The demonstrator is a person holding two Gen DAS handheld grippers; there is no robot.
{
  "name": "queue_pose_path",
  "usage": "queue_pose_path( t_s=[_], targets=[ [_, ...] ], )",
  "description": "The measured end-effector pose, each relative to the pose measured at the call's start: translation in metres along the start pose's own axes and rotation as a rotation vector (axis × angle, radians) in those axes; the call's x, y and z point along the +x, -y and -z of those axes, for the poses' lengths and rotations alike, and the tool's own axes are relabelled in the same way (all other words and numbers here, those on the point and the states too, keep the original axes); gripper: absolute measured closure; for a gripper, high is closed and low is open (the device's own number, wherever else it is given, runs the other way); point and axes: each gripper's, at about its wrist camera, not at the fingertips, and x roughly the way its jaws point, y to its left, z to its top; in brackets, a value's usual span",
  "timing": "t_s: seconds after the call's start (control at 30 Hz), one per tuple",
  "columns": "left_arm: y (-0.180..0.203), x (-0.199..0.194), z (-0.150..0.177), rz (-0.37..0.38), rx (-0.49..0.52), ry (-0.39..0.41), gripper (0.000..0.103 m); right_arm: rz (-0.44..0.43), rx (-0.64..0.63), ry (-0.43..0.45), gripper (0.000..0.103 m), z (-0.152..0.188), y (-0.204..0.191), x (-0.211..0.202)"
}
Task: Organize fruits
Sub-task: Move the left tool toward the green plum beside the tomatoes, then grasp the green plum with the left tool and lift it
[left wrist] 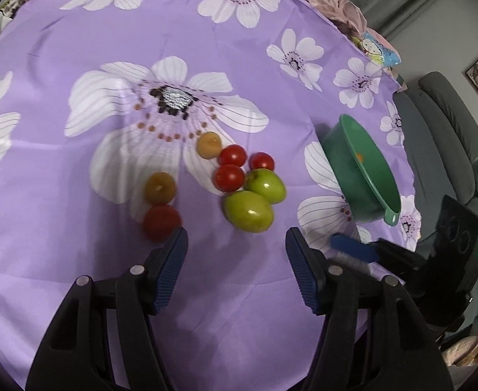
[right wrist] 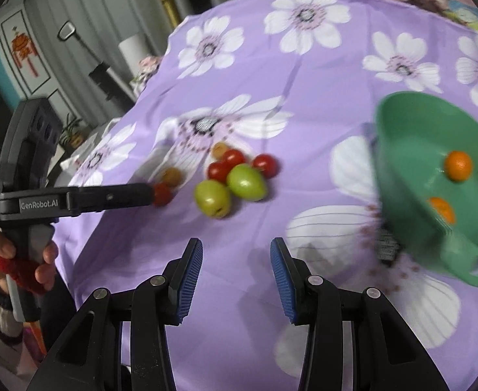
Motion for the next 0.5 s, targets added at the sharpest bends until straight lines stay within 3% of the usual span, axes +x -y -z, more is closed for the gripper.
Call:
queue_pose_path(
  t_s=[0.33,0.5],
  targets=[
    [0.006,0.025,-0.014,0.038,0.042,-0.049,0.041,-0.017,-0.040,-0.059,0.059,-0.017,-0.012,0.037],
    [-0.001,0.038,-0.020,0.074,0.011,-0.079,0.041,-0.006,-0.050,-0.086,0.059,-0.025,-0.013,0.051]
  ],
)
